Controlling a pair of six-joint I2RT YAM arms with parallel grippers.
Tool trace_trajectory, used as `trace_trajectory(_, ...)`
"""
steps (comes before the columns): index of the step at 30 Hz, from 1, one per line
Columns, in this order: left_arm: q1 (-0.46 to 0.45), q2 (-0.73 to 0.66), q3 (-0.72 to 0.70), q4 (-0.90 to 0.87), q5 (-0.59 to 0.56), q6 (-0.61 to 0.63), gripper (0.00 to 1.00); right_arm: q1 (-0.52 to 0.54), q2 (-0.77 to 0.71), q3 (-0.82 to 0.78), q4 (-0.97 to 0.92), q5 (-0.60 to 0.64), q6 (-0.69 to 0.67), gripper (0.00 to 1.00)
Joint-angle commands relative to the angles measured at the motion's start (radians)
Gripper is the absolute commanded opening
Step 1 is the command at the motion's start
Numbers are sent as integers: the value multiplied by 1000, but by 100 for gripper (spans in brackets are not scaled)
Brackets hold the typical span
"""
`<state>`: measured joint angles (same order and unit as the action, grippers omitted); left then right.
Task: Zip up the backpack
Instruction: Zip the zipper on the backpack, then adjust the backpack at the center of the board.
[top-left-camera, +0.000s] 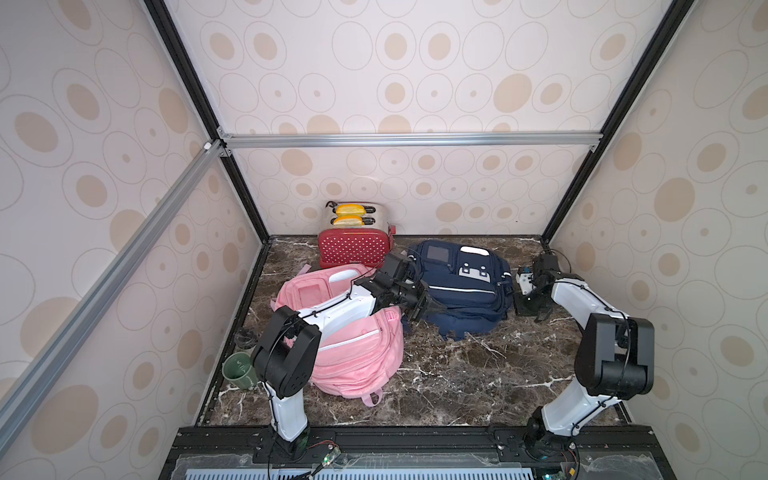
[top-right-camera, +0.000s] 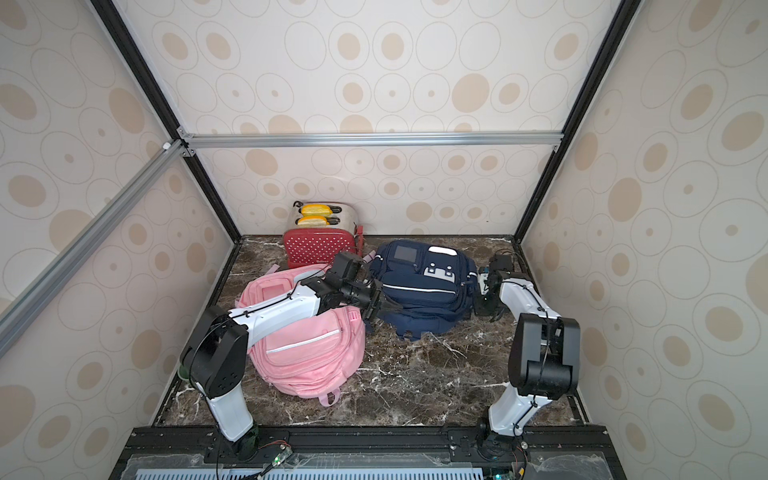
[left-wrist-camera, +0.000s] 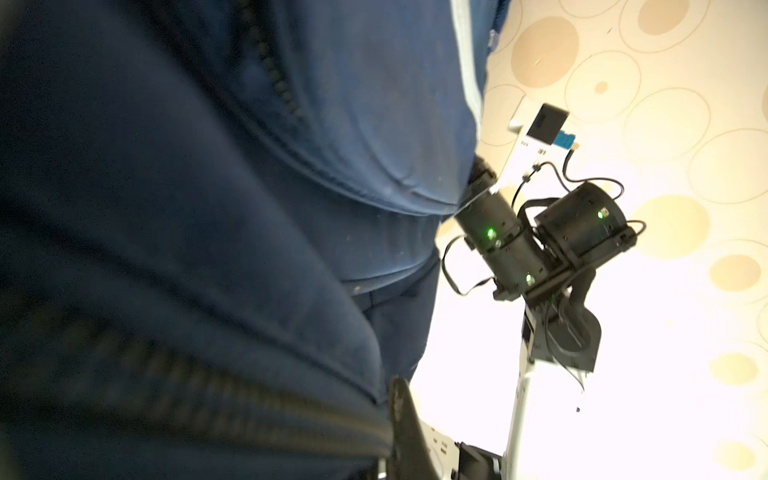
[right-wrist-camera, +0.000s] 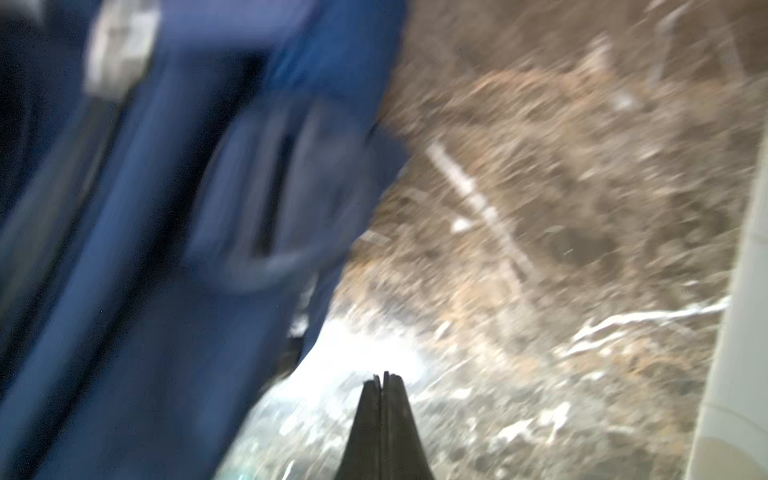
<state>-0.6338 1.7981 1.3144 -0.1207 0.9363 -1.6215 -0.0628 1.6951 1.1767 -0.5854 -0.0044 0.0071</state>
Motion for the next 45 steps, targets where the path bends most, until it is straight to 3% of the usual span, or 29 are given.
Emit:
trace_trajectory(1,8,-74,12,85,128,27,0,-25,13,37,188,-53,-4,0)
trace_trajectory(5,8,-89,-1,105,150,29,0,-56,46,41,312,-156,1,0)
trace_trajectory(8,9,-90,-2,108,132,28,0,-63,99,116,224,-219,13,0)
trace_trajectory(12,7,-70,7,131,125,14,0,-63,81,100,173,-266,43,1)
trace_trajectory(14,7,-63,11,139,127,7,0,-63,47,75,134,-277,46,21)
trace_trajectory(18,6,-47,9,190,129,-31,0,-63,-23,-10,76,-332,21,48)
trace_trajectory(23,9,-27,36,270,140,-100,0,-80,-122,-167,147,-429,-86,55)
trace_trajectory(25,9,-24,61,259,147,-101,0,-122,-163,-221,202,-530,-101,55)
trace_trajectory(29,13,-6,106,240,147,-102,0,-194,-212,-264,230,-594,-119,53)
trace_trajectory(36,14,10,145,212,161,-108,0,-241,-249,-309,241,-605,-128,47)
trace_trajectory(40,25,7,142,207,156,-108,0,-270,-304,-337,280,-671,-115,37)
trace_trajectory(45,29,15,164,194,159,-107,0,-272,-285,-344,280,-711,-127,39)
